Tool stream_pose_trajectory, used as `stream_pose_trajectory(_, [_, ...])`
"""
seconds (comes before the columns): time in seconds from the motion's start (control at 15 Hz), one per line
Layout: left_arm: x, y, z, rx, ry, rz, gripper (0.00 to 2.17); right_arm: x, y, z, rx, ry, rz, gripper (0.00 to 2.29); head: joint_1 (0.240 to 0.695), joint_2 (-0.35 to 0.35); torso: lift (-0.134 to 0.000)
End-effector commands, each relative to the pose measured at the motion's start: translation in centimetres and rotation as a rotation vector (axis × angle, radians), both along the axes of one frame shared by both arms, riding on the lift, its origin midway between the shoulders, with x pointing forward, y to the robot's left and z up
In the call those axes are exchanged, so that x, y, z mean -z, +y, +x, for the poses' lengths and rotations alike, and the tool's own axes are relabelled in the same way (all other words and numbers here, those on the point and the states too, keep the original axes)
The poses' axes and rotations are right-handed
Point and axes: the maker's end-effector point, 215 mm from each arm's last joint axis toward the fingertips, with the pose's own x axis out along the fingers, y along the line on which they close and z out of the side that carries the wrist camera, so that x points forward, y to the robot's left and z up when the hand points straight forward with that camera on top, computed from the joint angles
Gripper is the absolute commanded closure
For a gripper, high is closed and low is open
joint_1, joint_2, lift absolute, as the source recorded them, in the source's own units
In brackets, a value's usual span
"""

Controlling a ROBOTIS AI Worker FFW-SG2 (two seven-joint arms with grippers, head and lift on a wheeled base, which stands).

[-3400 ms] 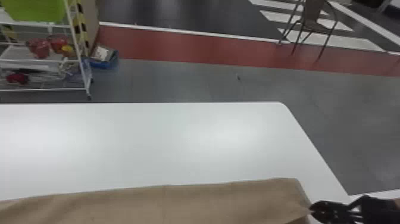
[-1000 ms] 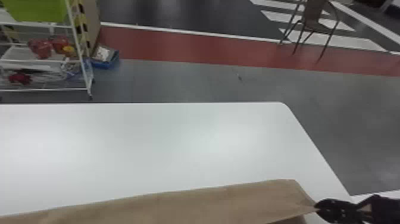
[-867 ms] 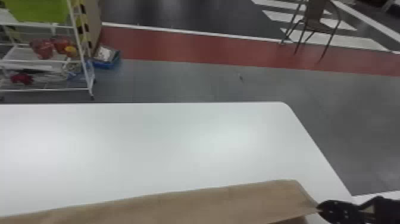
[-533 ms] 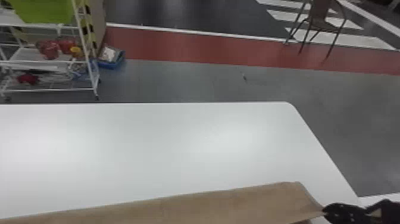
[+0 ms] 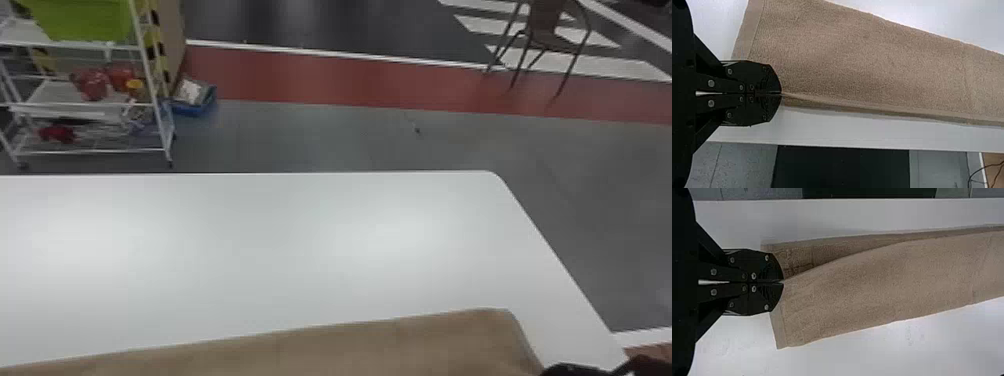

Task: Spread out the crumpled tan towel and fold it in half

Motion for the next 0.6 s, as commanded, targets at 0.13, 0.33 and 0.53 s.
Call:
stream_pose_trajectory(0.13, [0.1,0.0,-0.2,0.002,0.011,0.000,1.54,1.1,-0.5,-0.7,-0.008,0.027,-0.023,2.03,0.695,-0.205,-0.120])
stream_pose_trajectory(0.33, [0.2,-0.1,-0.2,0.003,0.012,0.001,1.54,1.8,-0.9,-1.0,0.005,0.045,-0.023,1.86,0.695,-0.218,-0.120])
stream_pose_trajectory(0.53, [0.2,-0.2,-0.2,0.006,0.013,0.001,1.54,2.3,-1.8,-0.9,0.092,0.081,0.001,0.43,0.695,-0.230,-0.120])
